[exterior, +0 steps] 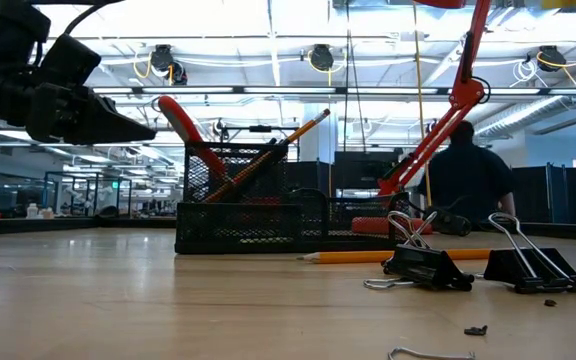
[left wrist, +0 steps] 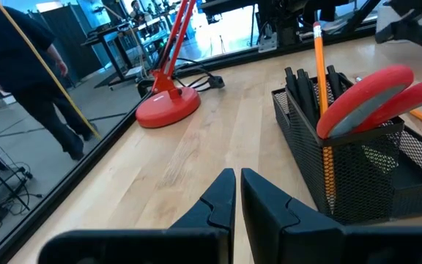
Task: Pick and place office supplies into organizer
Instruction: Put the top sticky note into the right compartment of the desk organizer
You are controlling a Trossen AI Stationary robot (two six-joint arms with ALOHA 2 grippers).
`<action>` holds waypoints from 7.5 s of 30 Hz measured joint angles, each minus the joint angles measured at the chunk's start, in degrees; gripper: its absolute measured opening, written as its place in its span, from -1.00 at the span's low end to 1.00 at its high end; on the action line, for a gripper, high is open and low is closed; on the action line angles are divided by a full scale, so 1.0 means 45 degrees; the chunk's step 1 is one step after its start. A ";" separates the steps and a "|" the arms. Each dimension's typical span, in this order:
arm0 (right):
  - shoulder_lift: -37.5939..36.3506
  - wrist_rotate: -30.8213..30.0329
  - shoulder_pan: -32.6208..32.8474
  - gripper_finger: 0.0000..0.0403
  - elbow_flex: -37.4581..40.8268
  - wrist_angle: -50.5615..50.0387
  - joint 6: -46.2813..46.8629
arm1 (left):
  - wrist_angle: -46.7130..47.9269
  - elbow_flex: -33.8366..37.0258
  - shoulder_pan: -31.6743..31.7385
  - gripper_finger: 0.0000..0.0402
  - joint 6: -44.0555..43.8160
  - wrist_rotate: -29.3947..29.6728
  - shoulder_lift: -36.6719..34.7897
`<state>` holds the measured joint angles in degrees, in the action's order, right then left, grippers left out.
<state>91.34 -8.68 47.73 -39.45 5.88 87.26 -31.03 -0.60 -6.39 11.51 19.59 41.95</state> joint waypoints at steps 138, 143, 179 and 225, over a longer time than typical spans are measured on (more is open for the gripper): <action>-0.1625 -0.4169 -0.3057 -0.59 -0.1890 -0.7873 -1.1580 | 0.0007 0.0000 0.0000 -0.85 0.0000 -0.0019 0.0000; -0.1625 -0.4324 -0.3565 -0.34 -0.1578 -0.7439 -1.1402 | 0.0006 0.0000 0.0000 -0.85 0.0083 -0.0005 -0.0003; -0.1229 0.7015 -1.0588 -0.13 -0.1325 -0.4985 -1.8502 | 0.0414 0.0000 0.0000 -0.85 0.1086 0.0012 0.0000; 0.1085 0.8925 -1.0842 -0.11 -0.1357 -0.3610 -1.8604 | 0.0584 0.0000 0.0000 -0.85 0.0987 0.0009 0.0001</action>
<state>96.23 31.48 -1.06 -45.55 -10.37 3.55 -28.40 -0.60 -6.39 15.95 19.64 41.95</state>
